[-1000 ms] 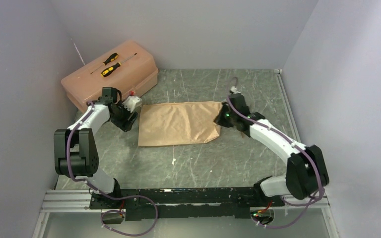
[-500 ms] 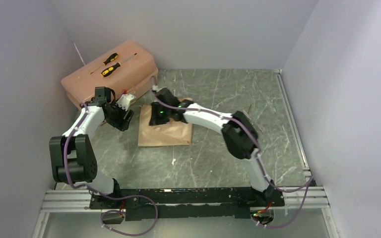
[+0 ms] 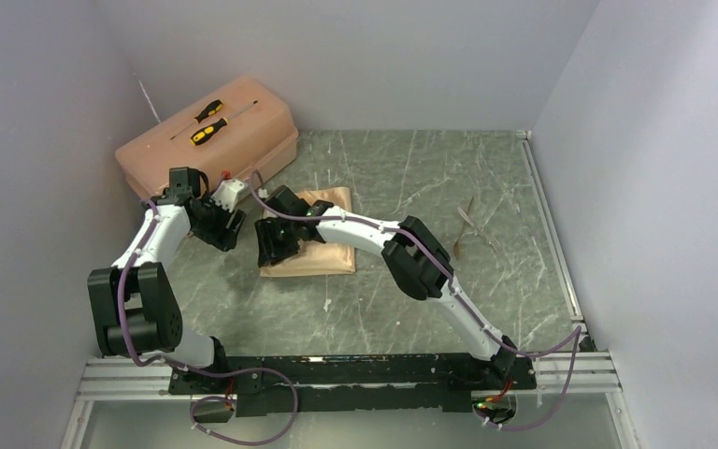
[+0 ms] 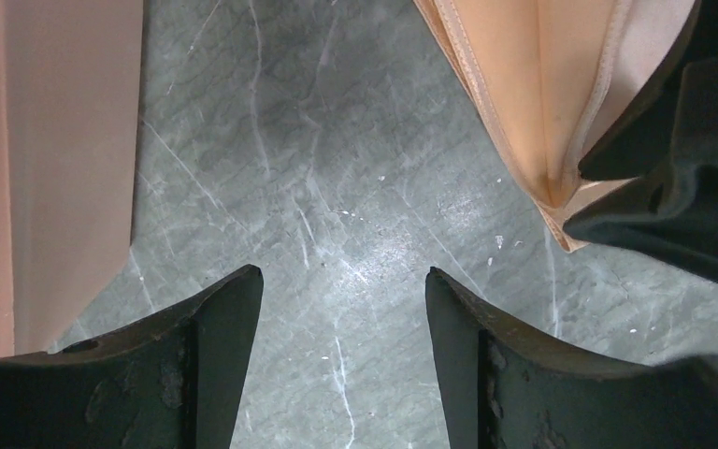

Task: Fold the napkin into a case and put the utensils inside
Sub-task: Fold the napkin at the center of the board.

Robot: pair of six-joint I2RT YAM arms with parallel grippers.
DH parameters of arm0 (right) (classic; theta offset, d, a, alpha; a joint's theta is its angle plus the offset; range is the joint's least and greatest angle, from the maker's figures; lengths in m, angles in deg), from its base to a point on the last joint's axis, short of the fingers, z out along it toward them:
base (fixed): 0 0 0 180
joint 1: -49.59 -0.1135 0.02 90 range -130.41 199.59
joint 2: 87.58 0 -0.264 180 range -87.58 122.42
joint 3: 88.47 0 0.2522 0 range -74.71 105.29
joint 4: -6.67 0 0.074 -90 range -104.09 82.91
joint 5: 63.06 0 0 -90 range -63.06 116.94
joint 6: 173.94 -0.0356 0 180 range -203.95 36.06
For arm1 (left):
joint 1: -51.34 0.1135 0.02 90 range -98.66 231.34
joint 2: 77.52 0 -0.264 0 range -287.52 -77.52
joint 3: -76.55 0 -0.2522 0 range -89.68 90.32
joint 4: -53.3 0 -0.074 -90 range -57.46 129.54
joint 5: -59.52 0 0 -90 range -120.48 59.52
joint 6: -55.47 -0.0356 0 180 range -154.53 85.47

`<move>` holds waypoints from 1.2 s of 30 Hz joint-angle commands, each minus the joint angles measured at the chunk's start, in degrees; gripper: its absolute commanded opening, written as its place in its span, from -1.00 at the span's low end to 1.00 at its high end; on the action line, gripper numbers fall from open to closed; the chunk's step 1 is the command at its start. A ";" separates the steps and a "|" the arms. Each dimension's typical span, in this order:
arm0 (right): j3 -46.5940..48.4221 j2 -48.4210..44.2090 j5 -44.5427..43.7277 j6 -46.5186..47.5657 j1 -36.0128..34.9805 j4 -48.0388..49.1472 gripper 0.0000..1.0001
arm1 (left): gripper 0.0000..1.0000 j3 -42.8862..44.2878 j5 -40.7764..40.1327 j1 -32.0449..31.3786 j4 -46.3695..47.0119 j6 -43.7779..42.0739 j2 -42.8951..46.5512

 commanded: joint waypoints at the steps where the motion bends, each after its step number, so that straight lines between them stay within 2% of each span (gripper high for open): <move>1: 6.81 -0.70 3.70 2.80 0.66 -2.40 0.03 | 0.41 0.73 2.39 0.17 -0.71 0.46 0.43; 2: 6.66 -2.07 4.01 3.01 1.07 -2.01 0.13 | 0.41 0.85 2.51 0.19 -0.90 0.27 0.51; 6: 0.97 -11.56 4.23 1.75 5.70 3.01 0.31 | 0.41 2.00 3.54 0.16 -3.06 -0.51 0.82; 10: -6.75 -20.00 3.75 1.02 12.86 6.48 0.38 | 0.42 2.74 6.03 0.03 -4.53 -1.20 2.02; 12: -10.31 -22.28 2.18 1.27 16.90 6.23 0.32 | 0.43 3.32 7.37 -0.50 -5.53 -0.99 2.01; 16: -17.46 -23.23 0.19 1.45 23.36 8.83 0.04 | 0.50 2.68 8.30 -4.69 -5.61 0.42 1.97; 18: -17.49 -20.56 1.03 2.16 25.15 8.66 -0.10 | 0.51 1.70 7.21 -8.56 -4.59 1.39 1.69; 25: -12.73 -12.18 2.52 2.54 26.46 8.59 -0.45 | 0.46 -0.68 3.30 -16.31 -1.10 4.14 -1.09; 33: -13.67 -8.13 3.61 0.76 28.36 10.07 -0.60 | 0.47 4.23 1.39 -19.32 -0.26 5.94 -3.56; 36: -14.87 -10.79 3.34 0.70 27.40 12.51 -0.45 | 0.47 6.56 1.63 -19.35 -1.33 6.72 -5.67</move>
